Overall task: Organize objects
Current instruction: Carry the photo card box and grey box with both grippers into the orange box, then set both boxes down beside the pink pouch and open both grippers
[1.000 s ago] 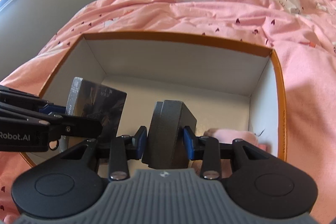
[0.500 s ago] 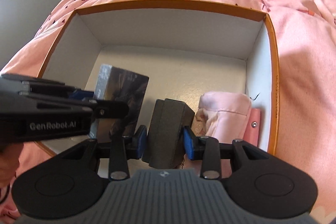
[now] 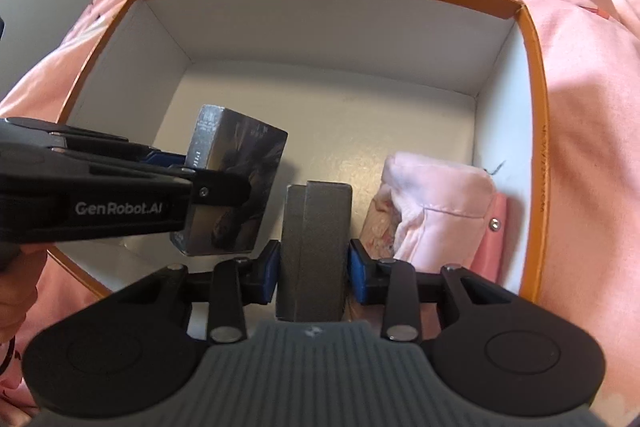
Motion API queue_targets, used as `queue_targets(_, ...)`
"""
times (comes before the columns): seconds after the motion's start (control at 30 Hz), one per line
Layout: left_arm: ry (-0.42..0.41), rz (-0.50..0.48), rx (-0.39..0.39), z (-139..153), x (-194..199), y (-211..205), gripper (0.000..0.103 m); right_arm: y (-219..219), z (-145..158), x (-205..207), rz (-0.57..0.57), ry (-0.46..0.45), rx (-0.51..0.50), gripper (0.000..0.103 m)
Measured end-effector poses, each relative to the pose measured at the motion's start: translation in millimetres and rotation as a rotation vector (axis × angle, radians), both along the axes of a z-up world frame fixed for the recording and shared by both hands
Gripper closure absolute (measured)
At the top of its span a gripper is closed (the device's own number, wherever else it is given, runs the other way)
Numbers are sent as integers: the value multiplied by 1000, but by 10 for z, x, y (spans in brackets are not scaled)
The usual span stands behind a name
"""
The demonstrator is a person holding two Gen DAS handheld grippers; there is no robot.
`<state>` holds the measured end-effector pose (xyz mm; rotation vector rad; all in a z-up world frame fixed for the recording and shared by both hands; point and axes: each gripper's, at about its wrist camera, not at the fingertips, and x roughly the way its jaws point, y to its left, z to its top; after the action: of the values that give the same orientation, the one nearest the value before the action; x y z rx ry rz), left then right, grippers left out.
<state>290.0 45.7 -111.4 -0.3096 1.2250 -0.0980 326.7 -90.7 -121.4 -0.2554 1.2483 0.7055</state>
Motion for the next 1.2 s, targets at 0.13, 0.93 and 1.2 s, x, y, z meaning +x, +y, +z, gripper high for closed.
queue_targets(0.13,14,6,-9,-54,8,-30,78,-24,-51,40,-54,4,0,66)
queue_targets(0.93,7,-16,-80,-144,-52,-143,74,-485,449,-158,-93,-149,77,67)
queue_targets(1.2,-22,-28,-157,-82,-122,-66,71,-600,407,-42,-124,-218,45,67)
